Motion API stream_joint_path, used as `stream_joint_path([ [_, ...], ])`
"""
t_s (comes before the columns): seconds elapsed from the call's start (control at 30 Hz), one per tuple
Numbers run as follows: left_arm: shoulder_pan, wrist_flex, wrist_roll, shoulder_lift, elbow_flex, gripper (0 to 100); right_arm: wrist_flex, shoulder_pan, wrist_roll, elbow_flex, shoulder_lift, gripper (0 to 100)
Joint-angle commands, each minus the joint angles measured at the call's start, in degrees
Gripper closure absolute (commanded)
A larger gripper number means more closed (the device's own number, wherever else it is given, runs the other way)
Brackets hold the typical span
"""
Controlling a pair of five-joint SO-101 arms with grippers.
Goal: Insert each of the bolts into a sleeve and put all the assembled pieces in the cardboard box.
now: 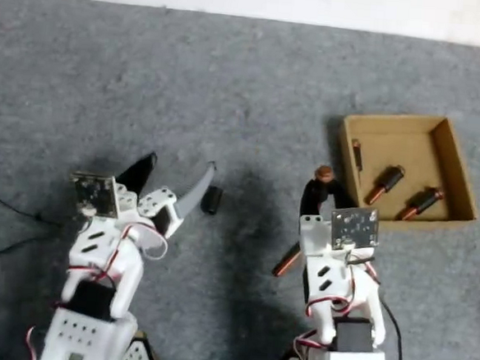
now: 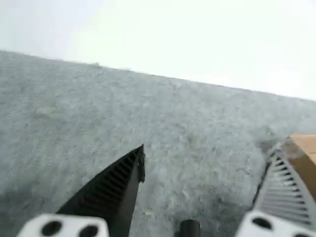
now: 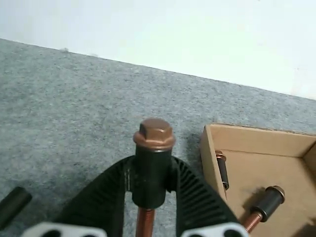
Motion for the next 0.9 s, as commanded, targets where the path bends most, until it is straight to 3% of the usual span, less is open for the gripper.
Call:
stream_joint_path([
  [0.0,0.04,12.48,-0.88,-7.34,0.66,65,-1.27,0.66,-0.53,6.46,-1.19,99.4],
  [0.23,-0.31,13.19,-0.88,-5.14,0.92,65,-1.01,1.45,-0.44,6.46,-1.19,99.4],
  [0.6,-0.4,16.0,-0.88,-5.05,0.92,65,-1.36,16.84,-0.79,6.64,-1.19,99.4],
  [0.87,-0.4,15.82,-1.14,-5.14,0.84,83,-8.04,18.24,-4.31,6.2,-1.19,99.4],
])
